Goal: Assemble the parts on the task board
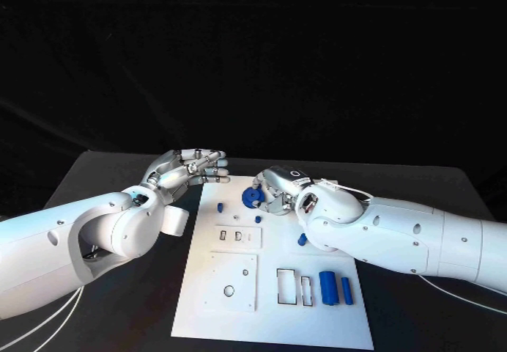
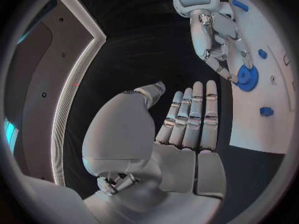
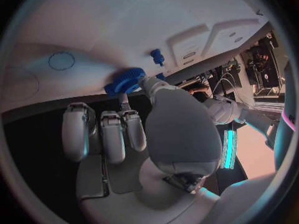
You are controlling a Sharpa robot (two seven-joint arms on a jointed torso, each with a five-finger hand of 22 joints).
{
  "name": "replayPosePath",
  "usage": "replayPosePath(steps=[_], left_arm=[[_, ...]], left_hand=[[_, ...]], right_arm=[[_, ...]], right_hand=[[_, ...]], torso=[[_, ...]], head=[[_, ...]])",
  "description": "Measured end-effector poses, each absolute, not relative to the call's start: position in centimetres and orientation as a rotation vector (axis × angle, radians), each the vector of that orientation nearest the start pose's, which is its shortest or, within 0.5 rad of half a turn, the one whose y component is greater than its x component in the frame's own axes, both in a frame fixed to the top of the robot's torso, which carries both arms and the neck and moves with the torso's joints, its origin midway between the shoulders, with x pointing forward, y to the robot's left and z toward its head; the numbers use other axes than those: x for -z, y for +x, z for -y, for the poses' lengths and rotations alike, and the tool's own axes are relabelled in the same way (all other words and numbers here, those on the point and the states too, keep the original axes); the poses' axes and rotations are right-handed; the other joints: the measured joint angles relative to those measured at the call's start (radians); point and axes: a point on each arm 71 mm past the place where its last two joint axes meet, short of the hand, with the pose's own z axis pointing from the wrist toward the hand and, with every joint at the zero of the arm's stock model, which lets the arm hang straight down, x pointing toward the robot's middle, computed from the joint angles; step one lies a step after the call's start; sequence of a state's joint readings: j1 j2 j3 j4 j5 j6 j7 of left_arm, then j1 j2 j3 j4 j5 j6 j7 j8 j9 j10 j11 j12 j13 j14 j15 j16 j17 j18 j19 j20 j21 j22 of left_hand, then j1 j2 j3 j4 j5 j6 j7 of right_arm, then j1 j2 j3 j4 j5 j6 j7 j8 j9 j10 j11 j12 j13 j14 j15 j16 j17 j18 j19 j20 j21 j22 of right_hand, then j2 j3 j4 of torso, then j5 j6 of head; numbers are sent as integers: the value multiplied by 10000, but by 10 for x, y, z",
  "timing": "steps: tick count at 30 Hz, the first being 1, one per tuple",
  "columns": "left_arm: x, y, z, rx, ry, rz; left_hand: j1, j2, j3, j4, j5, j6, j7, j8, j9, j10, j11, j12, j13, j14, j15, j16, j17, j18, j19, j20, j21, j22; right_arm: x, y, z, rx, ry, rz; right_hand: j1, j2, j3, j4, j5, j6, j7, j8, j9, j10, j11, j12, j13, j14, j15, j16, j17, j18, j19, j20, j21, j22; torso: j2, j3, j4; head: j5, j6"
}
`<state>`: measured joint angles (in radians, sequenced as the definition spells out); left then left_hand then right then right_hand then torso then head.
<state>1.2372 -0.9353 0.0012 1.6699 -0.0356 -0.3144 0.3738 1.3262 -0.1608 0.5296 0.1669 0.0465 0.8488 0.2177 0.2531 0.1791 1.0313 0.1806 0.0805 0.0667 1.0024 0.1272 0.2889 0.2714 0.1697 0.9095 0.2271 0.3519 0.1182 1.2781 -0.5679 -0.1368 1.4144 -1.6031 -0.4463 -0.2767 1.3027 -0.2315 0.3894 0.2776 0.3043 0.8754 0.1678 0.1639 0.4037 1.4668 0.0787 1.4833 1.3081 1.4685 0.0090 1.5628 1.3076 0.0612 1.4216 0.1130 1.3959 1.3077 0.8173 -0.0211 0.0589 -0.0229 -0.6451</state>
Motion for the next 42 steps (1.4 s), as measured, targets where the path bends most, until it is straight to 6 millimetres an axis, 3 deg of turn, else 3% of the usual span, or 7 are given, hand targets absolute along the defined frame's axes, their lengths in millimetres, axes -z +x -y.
replayPosePath(steps=[17,24,30,38,42], left_arm=[[135,472,-212,16163,-10332,-13959],[135,472,-214,16114,-10351,-13945],[136,474,-219,15988,-10395,-13886],[138,478,-223,15898,-10419,-13819],[139,478,-223,15895,-10428,-13822]], left_hand=[[0,0,0,0,0,0,0,0,-1,0,0,0,-2,0,0,1,1,1,0,0,0,-8],[0,0,1,0,0,0,0,1,-1,0,0,0,-2,0,0,1,1,0,0,0,0,-8],[0,0,1,0,0,-35,-35,1,-1,0,-1,1,-3,0,0,2,18,1,37,36,0,-18],[0,0,1,0,0,-35,-35,1,-2,0,0,1,-4,0,0,2,17,2,37,36,0,-17],[0,0,0,0,0,-35,-35,1,8,-38,37,-43,-4,0,0,2,17,2,37,36,0,-17]], right_arm=[[176,495,117,-5794,-2428,-15317],[166,482,138,-6144,-1991,-14796],[149,478,185,-6299,-766,-14673],[143,482,262,-6755,1458,-15346],[145,482,286,-7081,2079,-15599]], right_hand=[[-37,38,0,0,0,0,1,0,40,0,0,30,-3,0,0,0,-1,0,0,0,0,-3],[-37,38,88,-88,0,0,1,-32,40,0,0,58,-4,0,-1,0,-2,0,0,-1,0,-3],[152,-151,103,-320,-1,33,-32,-106,40,0,0,-29,-5,0,0,-58,-2,-2,-200,15,-329,3],[493,-358,-2,-834,-42,56,-9,-211,40,0,-1,-205,-5,0,-1,-115,-2,-1,-540,33,-754,-332],[637,-399,-82,-997,-42,69,4,-211,50,0,-1,-244,-6,1,0,-115,-2,-1,-572,64,-793,-367]], torso=[[0,8,-15],[-12,25,-34],[-67,59,-79],[-178,151,-174],[-217,194,-207]], head=[[30,-1],[22,20],[-43,15],[-202,17],[-279,37]])
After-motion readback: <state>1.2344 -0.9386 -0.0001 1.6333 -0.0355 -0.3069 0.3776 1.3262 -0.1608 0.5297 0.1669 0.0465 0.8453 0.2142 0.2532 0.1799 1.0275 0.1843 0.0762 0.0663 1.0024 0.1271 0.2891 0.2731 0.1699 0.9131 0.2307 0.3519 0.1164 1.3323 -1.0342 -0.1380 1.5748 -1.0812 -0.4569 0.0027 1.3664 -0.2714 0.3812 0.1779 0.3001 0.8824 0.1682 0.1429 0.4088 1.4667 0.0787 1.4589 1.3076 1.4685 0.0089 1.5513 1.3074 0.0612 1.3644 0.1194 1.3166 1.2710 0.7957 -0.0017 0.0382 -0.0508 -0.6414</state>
